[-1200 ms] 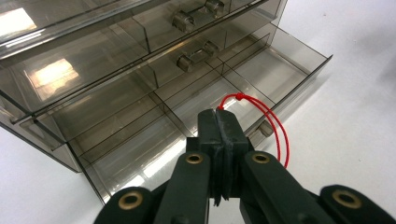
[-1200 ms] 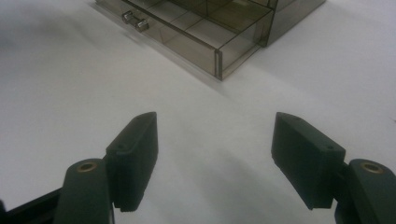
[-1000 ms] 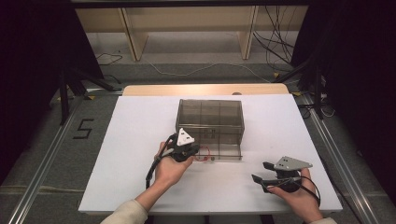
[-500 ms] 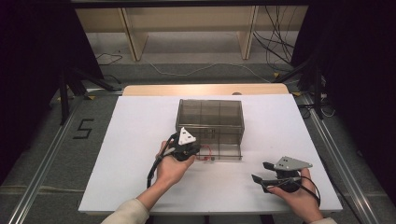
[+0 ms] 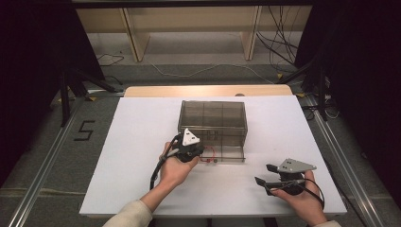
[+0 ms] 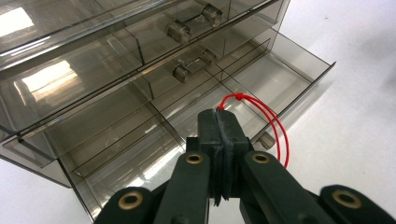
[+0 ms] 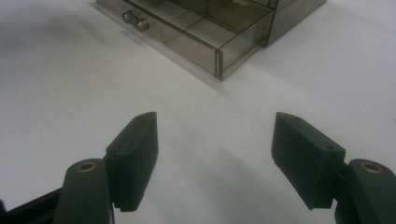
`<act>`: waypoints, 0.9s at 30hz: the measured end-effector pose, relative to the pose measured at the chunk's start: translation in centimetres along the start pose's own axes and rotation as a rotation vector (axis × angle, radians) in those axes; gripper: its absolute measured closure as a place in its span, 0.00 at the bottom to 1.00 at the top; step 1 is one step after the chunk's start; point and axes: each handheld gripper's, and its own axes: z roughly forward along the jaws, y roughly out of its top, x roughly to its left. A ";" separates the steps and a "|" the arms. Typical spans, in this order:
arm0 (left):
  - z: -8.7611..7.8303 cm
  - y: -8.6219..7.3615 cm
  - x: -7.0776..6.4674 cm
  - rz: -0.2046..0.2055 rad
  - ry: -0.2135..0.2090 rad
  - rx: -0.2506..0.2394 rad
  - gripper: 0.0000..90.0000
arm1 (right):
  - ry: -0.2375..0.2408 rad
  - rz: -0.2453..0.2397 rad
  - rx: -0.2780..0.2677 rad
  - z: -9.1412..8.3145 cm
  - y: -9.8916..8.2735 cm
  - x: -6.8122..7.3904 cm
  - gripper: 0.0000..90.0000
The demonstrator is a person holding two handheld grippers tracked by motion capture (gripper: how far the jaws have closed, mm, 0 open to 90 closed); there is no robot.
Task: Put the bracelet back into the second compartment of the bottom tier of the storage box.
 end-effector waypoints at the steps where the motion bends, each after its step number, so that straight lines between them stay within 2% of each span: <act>1: 0.0 0.0 0.0 -0.002 0.000 -0.001 1.00 | 0.000 0.001 0.000 0.0 0.0 0.0 0.36; 27: 0.8 0.4 -0.1 0.008 0.006 0.004 1.00 | 0.000 0.001 -0.001 0.0 0.0 0.0 0.36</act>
